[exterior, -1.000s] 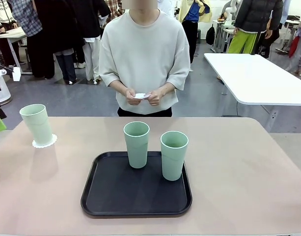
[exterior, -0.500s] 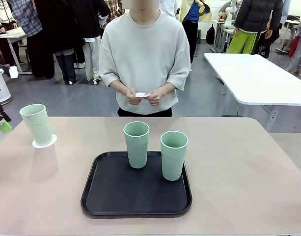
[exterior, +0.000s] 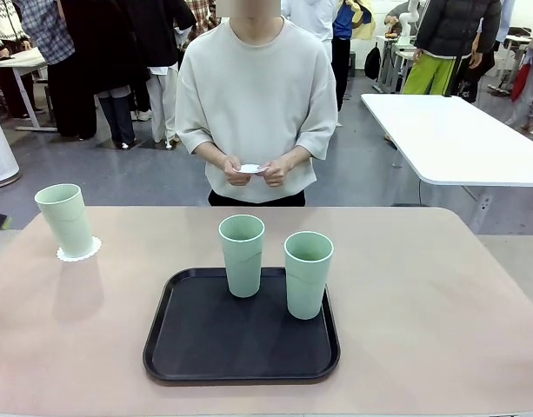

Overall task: Place coasters on the table and set cups on them.
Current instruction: Take one Reusable plastic cup from the Flat Tray and place it on a coaster set by the human.

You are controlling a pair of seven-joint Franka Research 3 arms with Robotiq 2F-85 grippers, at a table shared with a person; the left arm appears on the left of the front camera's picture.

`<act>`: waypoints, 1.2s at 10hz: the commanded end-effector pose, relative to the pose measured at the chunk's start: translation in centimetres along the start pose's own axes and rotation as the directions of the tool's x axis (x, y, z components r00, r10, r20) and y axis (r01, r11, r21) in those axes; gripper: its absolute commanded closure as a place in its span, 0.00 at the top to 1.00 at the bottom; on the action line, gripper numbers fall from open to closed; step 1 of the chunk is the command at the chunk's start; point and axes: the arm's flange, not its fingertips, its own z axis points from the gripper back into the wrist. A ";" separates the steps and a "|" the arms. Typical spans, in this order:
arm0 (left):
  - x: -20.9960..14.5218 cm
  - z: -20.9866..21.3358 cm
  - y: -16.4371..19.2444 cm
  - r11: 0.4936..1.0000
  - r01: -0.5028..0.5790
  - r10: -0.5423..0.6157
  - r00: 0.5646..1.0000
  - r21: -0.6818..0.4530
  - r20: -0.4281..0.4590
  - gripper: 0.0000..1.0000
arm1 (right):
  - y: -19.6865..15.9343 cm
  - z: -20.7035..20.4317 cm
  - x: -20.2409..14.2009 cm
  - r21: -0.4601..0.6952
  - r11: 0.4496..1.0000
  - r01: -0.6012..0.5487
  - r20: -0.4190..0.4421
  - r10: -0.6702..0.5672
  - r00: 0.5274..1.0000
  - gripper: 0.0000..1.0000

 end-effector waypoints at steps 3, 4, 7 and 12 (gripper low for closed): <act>0.3 8.0 5.6 0.958 -0.203 0.242 0.951 -0.203 0.192 1.00 | 0.2 0.0 0.1 0.016 1.000 -0.014 0.006 0.014 1.000 1.00; 0.1 9.2 6.6 0.947 -0.238 0.274 0.949 -0.214 0.157 1.00 | 0.2 0.0 0.1 0.016 1.000 -0.014 0.006 0.014 1.000 1.00; -0.8 12.9 10.8 0.931 -0.319 0.339 0.936 -0.177 0.096 1.00 | 0.2 0.0 0.1 0.016 1.000 -0.014 0.006 0.014 1.000 1.00; -2.9 14.4 12.6 0.934 -0.333 0.336 0.942 -0.132 0.007 1.00 | 0.2 0.0 0.1 0.016 1.000 -0.014 0.006 0.014 1.000 1.00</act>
